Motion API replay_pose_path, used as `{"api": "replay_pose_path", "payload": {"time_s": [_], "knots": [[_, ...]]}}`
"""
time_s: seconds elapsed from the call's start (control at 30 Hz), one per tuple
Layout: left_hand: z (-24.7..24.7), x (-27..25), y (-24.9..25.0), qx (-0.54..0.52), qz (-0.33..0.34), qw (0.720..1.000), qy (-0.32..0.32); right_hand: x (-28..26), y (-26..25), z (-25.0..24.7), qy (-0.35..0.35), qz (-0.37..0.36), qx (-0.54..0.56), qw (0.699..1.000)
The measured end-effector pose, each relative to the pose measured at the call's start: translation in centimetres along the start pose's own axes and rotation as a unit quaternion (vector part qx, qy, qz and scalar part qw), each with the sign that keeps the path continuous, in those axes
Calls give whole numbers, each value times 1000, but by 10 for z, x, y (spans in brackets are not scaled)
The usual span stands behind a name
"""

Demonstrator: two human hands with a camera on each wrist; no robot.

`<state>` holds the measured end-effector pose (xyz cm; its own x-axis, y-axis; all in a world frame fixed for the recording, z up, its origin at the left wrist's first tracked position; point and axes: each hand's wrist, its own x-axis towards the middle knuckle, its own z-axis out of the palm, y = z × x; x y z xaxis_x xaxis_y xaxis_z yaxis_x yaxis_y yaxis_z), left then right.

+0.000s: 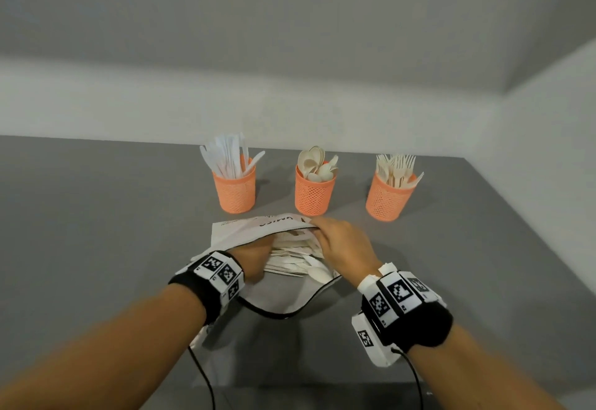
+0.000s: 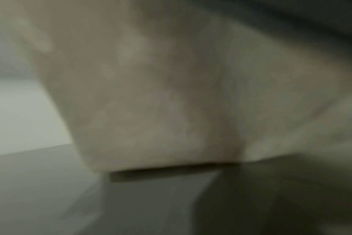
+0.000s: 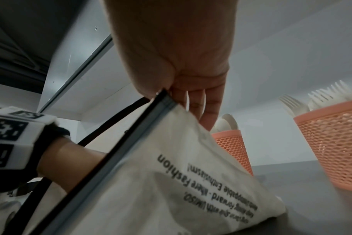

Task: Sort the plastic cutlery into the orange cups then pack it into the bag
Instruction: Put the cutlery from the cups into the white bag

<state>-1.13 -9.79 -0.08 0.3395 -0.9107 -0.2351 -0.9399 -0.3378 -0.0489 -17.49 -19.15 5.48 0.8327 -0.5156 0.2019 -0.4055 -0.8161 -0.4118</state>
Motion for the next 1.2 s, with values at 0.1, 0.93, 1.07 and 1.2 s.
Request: {"api": "replay_pose_path", "payload": {"time_s": [0.1, 0.93, 1.07, 1.2], "knots": [[0, -3, -8, -21, -20, 999, -25, 2, 2, 2, -3, -1, -9, 1000], [-37, -16, -9, -133, 76, 988, 26, 12, 14, -35, -169, 21, 43, 984], [-32, -19, -16, -161, 80, 983, -48, 12, 24, -31, -228, 23, 9, 973], [-30, -21, -20, -164, 94, 980, -54, 13, 26, -30, -166, 22, 6, 986]]}}
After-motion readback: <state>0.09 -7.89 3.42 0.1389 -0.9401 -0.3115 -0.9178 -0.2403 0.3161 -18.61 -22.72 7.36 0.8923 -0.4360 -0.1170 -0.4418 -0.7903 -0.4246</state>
